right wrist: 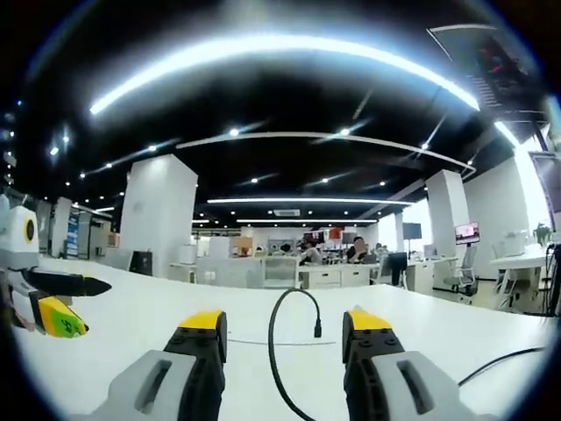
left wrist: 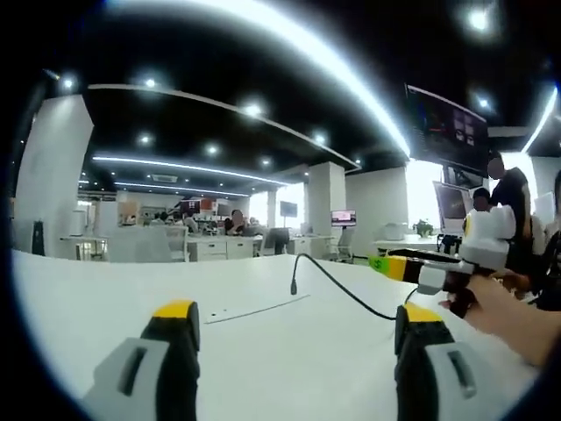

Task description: Locate the USB plug end of the data cable currently connected to the USB port on the desk. Grip the plug, withdraw it from the port, and place it onto the desktop.

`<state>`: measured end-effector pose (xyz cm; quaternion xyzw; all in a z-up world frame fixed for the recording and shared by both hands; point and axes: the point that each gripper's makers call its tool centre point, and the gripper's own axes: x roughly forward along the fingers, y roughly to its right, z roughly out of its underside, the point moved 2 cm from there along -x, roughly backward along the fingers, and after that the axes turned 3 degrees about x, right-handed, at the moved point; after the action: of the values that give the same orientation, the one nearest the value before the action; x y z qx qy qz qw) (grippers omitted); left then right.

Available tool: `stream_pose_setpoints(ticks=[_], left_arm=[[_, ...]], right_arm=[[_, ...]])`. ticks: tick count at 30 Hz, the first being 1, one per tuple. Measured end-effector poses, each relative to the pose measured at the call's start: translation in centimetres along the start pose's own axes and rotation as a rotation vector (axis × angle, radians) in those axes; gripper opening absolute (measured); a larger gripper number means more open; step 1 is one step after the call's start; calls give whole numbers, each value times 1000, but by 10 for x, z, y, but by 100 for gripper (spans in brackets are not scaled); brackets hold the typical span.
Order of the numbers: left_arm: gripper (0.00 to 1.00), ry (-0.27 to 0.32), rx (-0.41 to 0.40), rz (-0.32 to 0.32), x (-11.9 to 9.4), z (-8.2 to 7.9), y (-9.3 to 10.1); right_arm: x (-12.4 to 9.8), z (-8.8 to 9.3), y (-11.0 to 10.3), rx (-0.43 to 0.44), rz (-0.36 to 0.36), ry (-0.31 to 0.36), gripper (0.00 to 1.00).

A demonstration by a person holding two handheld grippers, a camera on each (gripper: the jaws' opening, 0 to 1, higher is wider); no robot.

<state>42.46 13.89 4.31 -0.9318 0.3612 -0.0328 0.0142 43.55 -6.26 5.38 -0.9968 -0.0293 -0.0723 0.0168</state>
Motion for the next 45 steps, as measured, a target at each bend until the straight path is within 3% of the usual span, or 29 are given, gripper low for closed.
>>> stream_pose_setpoints(ticks=[7,23,45], left_arm=[[92,6,40,16,7,-2,1],[92,-2,33,70,29,9,-1],[92,-15,13,91,54,21,1]], right_arm=[[3,-1,3,3,4,-5,54],[21,4,18,-74,48,-36,53],[51,28,42,-112,67,-104,52]])
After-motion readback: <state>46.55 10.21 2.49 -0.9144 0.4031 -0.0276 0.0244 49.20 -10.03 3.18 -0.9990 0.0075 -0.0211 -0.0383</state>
